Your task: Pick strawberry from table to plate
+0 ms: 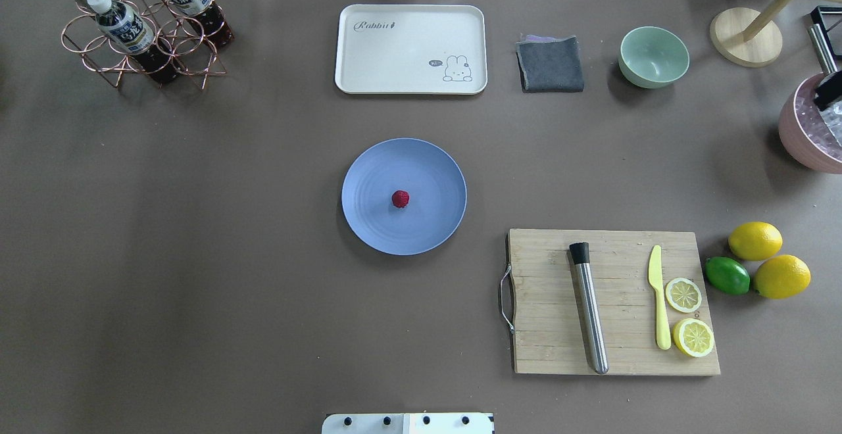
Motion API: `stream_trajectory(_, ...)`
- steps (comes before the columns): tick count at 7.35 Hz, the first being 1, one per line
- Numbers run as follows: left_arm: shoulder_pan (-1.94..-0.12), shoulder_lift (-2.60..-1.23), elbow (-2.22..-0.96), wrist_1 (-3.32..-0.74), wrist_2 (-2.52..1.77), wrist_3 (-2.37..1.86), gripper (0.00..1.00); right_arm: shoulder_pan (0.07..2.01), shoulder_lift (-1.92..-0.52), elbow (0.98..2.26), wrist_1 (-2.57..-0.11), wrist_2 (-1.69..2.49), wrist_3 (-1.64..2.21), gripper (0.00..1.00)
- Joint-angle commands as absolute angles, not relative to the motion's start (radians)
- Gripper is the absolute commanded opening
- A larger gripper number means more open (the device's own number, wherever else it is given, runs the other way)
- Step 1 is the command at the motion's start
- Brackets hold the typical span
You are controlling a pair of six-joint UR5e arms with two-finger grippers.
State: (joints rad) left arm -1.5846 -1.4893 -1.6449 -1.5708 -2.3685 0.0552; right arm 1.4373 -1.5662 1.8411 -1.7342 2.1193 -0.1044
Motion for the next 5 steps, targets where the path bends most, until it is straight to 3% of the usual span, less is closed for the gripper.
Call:
stream_trajectory(1,-1.585,-1.489,-1.646,-1.571,-2.368,0.057,0.98,1.5,-1.655,1.795,-1.732,2.129,-0.126,1.0)
stream_trajectory(5,-1.583,-1.488,-1.646,-1.562,-2.368,0.055,0.98,1.505,-1.655,1.756,-1.732,2.138,-0.121,1.0)
